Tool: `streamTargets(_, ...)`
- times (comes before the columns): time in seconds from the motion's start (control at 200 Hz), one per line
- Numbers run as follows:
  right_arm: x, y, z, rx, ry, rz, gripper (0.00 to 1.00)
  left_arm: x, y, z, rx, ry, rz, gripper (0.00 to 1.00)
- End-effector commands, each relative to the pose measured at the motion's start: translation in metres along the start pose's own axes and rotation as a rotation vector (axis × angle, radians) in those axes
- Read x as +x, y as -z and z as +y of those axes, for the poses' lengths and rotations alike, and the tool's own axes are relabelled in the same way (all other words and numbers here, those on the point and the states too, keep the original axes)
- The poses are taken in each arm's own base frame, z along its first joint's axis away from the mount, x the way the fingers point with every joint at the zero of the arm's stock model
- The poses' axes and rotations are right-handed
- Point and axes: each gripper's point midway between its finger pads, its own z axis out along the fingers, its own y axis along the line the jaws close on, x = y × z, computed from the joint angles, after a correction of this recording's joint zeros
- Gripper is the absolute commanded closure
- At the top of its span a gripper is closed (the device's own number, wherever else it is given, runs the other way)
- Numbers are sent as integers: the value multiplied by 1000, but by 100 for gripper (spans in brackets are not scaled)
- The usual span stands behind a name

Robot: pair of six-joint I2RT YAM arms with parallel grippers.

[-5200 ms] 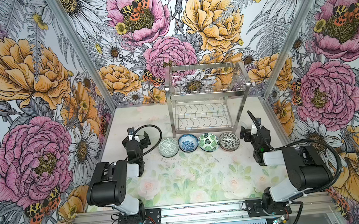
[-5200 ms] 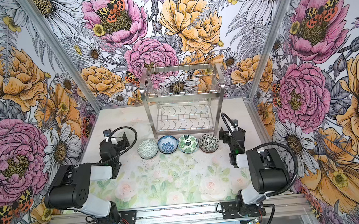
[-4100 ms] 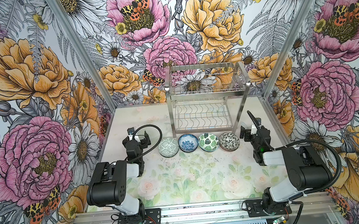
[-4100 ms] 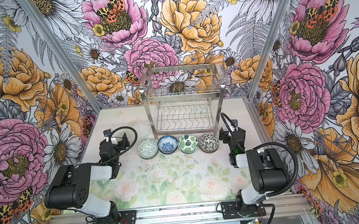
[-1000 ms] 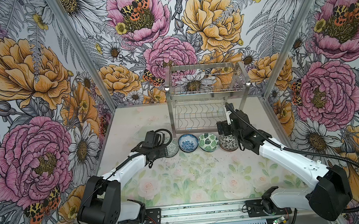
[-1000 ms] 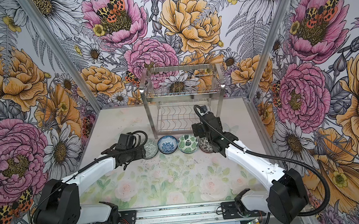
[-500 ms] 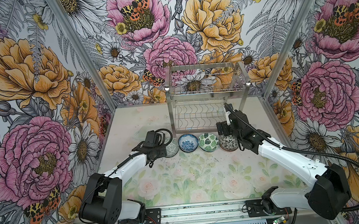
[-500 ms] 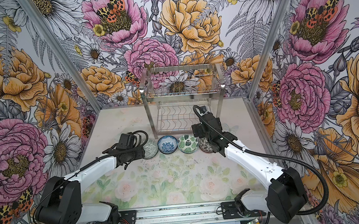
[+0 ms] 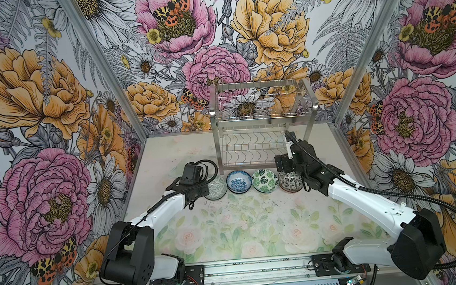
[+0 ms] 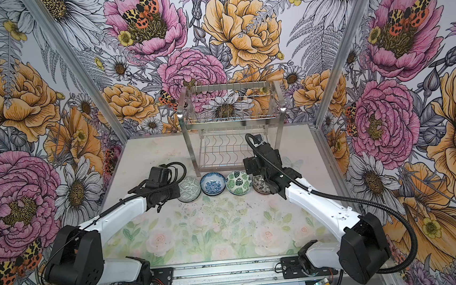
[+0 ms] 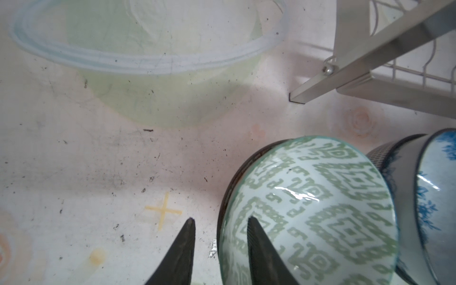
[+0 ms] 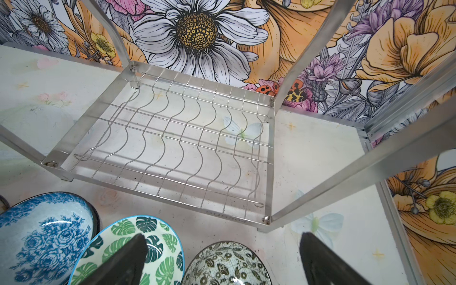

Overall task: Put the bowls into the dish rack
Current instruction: 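Close the left gripper on the rim of the green geometric bowl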

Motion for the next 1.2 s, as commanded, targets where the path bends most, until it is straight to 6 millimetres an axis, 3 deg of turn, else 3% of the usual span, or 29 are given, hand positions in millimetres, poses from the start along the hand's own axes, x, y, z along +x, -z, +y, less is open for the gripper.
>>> streamTargets(0.0, -13, 1, 6, -22, 7, -23, 1, -16, -1, -2, -7, -10, -40, 66)
streamTargets(0.355, -14, 0, 6, -19, 11, -24, 1, -16, -6, -3, -20, -23, -27, 76)
streamTargets(0.866, -13, 4, 4, -14, 10, -29, 1, -16, -2, 0, -37, -35, -24, 100)
streamTargets(1.196, -11, 7, 2, -11, 10, -27, 1, -28, 18, -1, -27, -38, -76, 100)
